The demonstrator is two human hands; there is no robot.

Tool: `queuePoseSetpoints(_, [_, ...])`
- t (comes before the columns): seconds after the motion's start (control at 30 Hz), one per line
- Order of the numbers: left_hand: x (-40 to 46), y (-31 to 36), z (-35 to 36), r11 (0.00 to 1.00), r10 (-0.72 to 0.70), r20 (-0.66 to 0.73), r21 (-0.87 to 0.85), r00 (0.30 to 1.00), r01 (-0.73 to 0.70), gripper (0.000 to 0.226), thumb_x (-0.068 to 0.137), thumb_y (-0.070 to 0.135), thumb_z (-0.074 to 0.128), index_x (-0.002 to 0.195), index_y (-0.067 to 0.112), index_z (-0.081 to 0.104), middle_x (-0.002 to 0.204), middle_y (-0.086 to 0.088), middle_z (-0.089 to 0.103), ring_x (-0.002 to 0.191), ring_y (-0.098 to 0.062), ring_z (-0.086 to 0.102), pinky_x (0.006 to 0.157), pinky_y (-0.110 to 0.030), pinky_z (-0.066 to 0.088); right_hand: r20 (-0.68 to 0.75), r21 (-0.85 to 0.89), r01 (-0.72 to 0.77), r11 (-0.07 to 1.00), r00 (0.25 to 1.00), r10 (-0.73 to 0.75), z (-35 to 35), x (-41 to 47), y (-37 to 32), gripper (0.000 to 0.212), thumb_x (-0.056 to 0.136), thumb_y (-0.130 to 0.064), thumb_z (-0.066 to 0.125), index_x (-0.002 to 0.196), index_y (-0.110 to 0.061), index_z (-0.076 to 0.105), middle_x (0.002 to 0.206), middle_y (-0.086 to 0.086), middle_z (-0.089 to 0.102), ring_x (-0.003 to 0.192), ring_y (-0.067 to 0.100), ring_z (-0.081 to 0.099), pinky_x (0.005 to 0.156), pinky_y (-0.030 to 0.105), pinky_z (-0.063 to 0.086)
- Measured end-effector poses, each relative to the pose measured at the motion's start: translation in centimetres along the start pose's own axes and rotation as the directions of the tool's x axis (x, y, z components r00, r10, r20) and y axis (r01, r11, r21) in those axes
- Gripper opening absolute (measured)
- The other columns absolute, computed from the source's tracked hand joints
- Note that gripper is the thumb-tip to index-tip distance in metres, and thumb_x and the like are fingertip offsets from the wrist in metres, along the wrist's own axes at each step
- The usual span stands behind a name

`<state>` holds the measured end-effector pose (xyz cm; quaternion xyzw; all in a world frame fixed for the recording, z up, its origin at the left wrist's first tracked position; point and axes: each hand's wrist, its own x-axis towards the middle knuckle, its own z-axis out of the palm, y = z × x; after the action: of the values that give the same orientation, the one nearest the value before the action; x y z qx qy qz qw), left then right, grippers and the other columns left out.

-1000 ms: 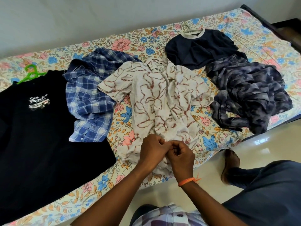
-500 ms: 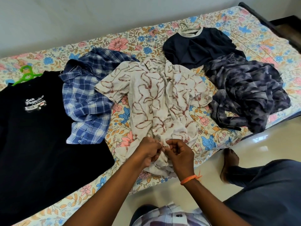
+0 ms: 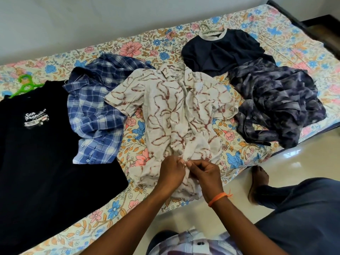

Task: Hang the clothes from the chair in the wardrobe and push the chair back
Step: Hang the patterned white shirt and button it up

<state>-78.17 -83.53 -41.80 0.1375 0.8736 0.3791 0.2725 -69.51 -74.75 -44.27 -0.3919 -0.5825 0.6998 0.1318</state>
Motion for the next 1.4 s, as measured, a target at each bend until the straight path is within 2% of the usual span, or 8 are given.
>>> queuePoseSetpoints(0.17, [-0.6,-1.4,0.2,0.999,-0.039,0.035,-0.022,0.999,0.040,0.032,0.093,0.019,0.056,0.065,0.006,0.056,0.064,-0.007,0.055,0.058,-0.015,0.047,0.057,-0.035,0.041,0.010,-0.124,-0.045,0.991,0.999,0.047,-0.7,0.2,0.5,0.005,0.081,-0.007,0.077,0.077,-0.005,0.076,0.069,0.013,0.072,0.063,0.023,0.068,0.060,0.034,0.058])
queuePoseSetpoints(0.37, [-0.7,-4.2,2.0,0.795,0.140,0.098,0.582,0.985,-0.171,0.022,0.089,0.024,0.050,0.098,0.009,0.062,0.105,-0.008,0.060,0.092,-0.029,0.060,0.072,-0.035,0.041,-0.055,-0.652,0.288,0.702,0.905,-0.422,-0.4,2.9,0.4,0.013,0.075,-0.001,0.071,0.079,-0.014,0.071,0.075,-0.005,0.068,0.070,0.011,0.062,0.068,0.025,0.049])
queuePoseSetpoints(0.57, [0.5,-5.2,2.2,0.657,0.280,0.139,0.694,0.950,-0.295,0.031,0.071,0.018,0.072,0.099,0.010,0.062,0.102,-0.011,0.060,0.086,-0.030,0.059,0.063,-0.038,0.046,0.048,-0.750,0.181,0.636,0.974,-0.221,1.2,6.3,1.5,0.019,0.070,-0.020,0.083,0.071,-0.015,0.065,0.067,-0.003,0.059,0.069,0.016,0.055,0.065,0.030,0.046])
queuePoseSetpoints(0.7, [2.3,-3.7,1.9,0.558,0.582,0.169,0.628,0.796,-0.542,0.038,0.056,0.011,0.070,0.092,0.015,0.057,0.088,-0.005,0.058,0.080,-0.028,0.053,0.059,-0.036,0.041,-0.003,-0.757,0.152,0.636,0.972,-0.235,1.5,6.1,1.8,0.014,0.067,-0.005,0.071,0.062,-0.011,0.060,0.062,-0.002,0.051,0.067,0.020,0.051,0.059,0.029,0.035])
queuePoseSetpoints(0.8, [3.8,-2.7,1.9,0.644,0.527,0.194,0.545,0.827,-0.538,0.024,0.073,0.009,0.061,0.097,0.014,0.059,0.090,-0.008,0.063,0.089,-0.030,0.054,0.067,-0.039,0.040,-0.050,-0.750,0.077,0.657,0.984,-0.172,1.2,6.1,2.0,0.031,0.069,-0.008,0.072,0.050,-0.017,0.049,0.062,0.009,0.053,0.063,0.024,0.050,0.059,0.026,0.030])
queuePoseSetpoints(0.93, [5.3,-3.8,2.7,0.941,0.155,-0.011,0.305,0.988,-0.144,0.013,0.089,0.009,0.050,0.087,0.009,0.062,0.089,-0.009,0.065,0.086,-0.026,0.061,0.067,-0.036,0.046,-0.038,-0.767,0.034,0.641,0.995,-0.098,1.3,6.2,2.8,0.030,0.063,-0.028,0.076,0.051,-0.016,0.052,0.071,0.015,0.060,0.072,0.026,0.058,0.060,0.027,0.037])
queuePoseSetpoints(1.3, [6.1,-4.2,3.6,0.969,0.048,-0.038,0.243,0.998,-0.038,0.014,0.081,0.010,0.060,0.069,0.013,0.067,0.075,-0.003,0.066,0.075,-0.020,0.062,0.061,-0.029,0.044,-0.008,-0.868,0.070,0.492,0.988,-0.154,1.9,6.0,2.9,0.020,0.080,-0.019,0.070,0.080,0.001,0.067,0.100,0.022,0.058,0.092,0.036,0.058,0.074,0.036,0.045])
queuePoseSetpoints(1.4, [6.3,-4.1,3.3,0.986,0.005,-0.034,0.166,0.999,0.001,0.021,0.080,0.013,0.059,0.060,0.013,0.060,0.063,0.001,0.060,0.065,-0.017,0.061,0.054,-0.027,0.038,-0.042,-0.805,0.050,0.591,0.989,-0.140,1.4,6.6,2.4,0.028,0.069,-0.001,0.065,0.046,-0.011,0.052,0.054,0.013,0.050,0.054,0.024,0.050,0.057,0.029,0.038])
